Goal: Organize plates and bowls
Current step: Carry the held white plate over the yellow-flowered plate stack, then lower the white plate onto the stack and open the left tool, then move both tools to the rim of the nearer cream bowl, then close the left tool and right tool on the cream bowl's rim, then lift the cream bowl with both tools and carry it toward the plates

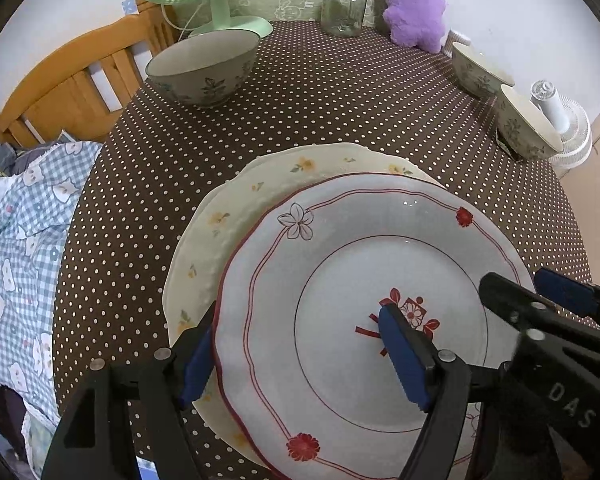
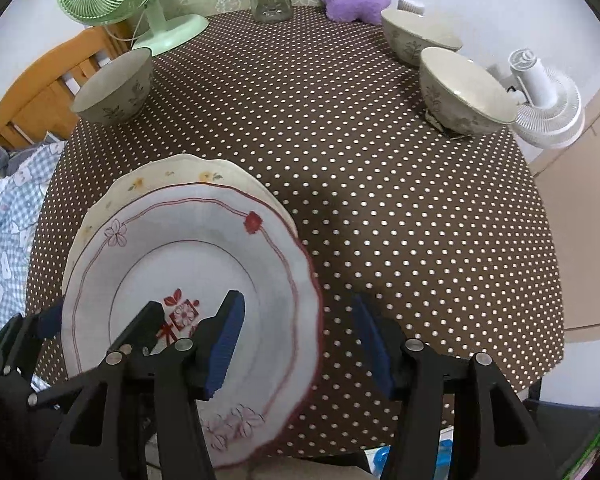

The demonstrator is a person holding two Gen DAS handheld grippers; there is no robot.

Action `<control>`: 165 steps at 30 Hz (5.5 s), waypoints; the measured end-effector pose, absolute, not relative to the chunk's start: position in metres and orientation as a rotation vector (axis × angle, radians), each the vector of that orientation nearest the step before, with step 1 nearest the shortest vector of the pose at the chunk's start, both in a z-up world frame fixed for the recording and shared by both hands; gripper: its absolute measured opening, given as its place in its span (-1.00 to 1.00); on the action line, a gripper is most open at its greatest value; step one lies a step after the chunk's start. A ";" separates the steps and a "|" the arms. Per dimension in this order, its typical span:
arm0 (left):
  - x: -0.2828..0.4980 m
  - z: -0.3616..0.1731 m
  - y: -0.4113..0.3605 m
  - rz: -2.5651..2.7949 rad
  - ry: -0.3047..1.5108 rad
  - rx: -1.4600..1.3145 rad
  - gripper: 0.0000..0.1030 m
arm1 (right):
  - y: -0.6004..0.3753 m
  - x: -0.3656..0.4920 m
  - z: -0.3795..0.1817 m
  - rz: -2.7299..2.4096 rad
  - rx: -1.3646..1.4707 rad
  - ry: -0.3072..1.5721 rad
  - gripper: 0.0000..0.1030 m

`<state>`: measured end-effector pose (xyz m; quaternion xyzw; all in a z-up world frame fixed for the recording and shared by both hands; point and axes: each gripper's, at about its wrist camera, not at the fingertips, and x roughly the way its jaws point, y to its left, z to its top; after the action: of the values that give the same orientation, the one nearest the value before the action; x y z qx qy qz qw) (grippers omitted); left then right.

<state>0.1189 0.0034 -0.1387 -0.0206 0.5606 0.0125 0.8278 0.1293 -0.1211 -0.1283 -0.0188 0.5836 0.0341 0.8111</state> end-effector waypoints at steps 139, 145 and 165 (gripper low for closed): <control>0.324 -0.139 -0.241 0.067 1.086 -0.074 -0.77 | -0.355 0.355 -0.141 0.209 0.056 1.122 -0.67; 0.314 -0.125 -0.238 0.067 1.065 -0.041 -0.77 | -0.351 0.343 -0.130 0.218 0.071 1.119 -0.67; 0.233 -0.092 -0.201 0.032 1.039 -0.039 -0.76 | -0.314 0.249 -0.086 0.188 0.079 1.068 -0.67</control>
<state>0.2332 -0.2012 -0.0920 -0.0186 0.4962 0.0151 0.8679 0.2493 -0.3136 -0.0861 0.0378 0.5080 0.0896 0.8558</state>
